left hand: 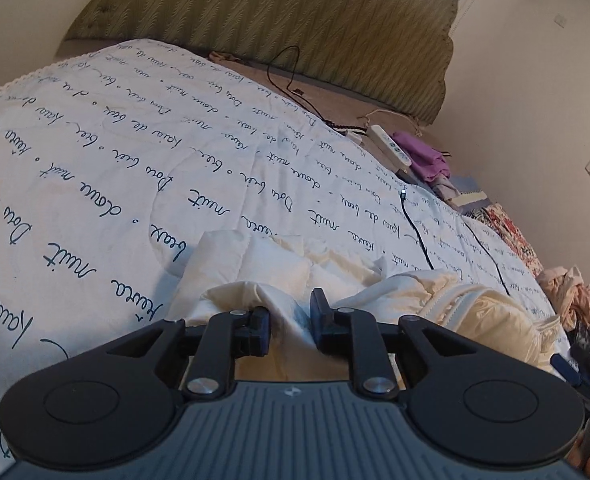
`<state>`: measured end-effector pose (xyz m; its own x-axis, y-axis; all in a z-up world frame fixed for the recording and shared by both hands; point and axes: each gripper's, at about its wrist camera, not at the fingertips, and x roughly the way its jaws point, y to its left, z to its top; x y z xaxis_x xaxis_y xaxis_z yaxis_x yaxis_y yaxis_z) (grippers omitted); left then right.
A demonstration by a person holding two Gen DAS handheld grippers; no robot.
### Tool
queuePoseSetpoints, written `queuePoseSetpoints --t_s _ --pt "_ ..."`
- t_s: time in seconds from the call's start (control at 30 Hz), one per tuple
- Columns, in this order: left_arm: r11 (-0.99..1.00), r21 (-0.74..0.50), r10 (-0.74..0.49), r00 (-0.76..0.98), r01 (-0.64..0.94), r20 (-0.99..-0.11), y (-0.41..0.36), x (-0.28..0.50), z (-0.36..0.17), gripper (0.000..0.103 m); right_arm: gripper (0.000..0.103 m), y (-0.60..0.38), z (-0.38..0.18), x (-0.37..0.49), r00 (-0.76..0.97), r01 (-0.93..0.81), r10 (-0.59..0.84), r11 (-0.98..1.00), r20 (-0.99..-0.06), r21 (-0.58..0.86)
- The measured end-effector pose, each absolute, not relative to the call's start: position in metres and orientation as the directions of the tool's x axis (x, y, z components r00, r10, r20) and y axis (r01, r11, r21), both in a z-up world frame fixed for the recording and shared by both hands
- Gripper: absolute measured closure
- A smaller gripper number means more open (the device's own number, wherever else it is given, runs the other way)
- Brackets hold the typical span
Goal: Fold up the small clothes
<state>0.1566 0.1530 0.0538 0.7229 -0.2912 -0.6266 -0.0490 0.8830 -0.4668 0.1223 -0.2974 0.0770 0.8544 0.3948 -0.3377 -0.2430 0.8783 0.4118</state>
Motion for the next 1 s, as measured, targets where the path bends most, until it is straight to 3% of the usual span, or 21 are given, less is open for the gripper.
queuePoseSetpoints --t_s 0.2,0.27,0.4,0.5,0.63,0.73,0.83,0.9,1.0 --pt "0.852 -0.518 -0.303 0.728 -0.083 -0.615 0.161 0.158 0.056 0.075 0.018 -0.198 0.070 0.134 0.825 -0.367 0.320 0.930 -0.466 -0.012" --pt "0.837 -0.539 -0.307 0.729 -0.100 -0.611 0.165 0.157 0.057 0.072 0.018 -0.181 0.063 0.149 0.814 -0.371 0.302 0.928 -0.497 -0.045" --pt "0.845 -0.517 -0.248 0.758 -0.136 -0.603 0.172 0.148 0.064 0.052 0.017 -0.172 0.035 0.175 0.779 -0.346 0.272 0.938 -0.565 -0.025" --pt "0.905 -0.392 -0.103 0.807 -0.166 -0.581 0.162 0.137 0.081 0.034 0.014 -0.172 0.024 0.178 0.780 -0.337 0.271 0.942 -0.565 -0.013" --pt "0.961 -0.231 -0.005 0.826 -0.151 -0.563 0.128 0.137 0.096 0.034 0.008 -0.170 0.015 0.181 0.778 -0.333 0.267 0.943 -0.569 -0.014" --pt "0.989 -0.089 0.050 0.827 -0.121 -0.560 0.090 0.143 0.094 0.034 0.009 -0.172 0.020 0.179 0.779 -0.314 0.259 0.949 -0.571 0.002" --pt "0.992 0.079 0.128 0.845 -0.102 -0.518 0.056 0.150 0.085 0.034 0.010 -0.190 0.043 0.162 0.820 -0.308 0.294 0.950 -0.491 0.054" --pt "0.983 0.153 0.167 0.854 -0.104 -0.493 0.040 0.159 0.076 0.029 0.010 -0.205 0.057 0.157 0.862 -0.254 0.228 0.967 -0.452 0.003" --pt "0.975 0.194 0.198 0.838 -0.112 -0.509 0.027 0.175 0.058 0.028 0.010 -0.227 0.054 0.172 0.878 -0.138 0.072 0.984 -0.474 -0.108"
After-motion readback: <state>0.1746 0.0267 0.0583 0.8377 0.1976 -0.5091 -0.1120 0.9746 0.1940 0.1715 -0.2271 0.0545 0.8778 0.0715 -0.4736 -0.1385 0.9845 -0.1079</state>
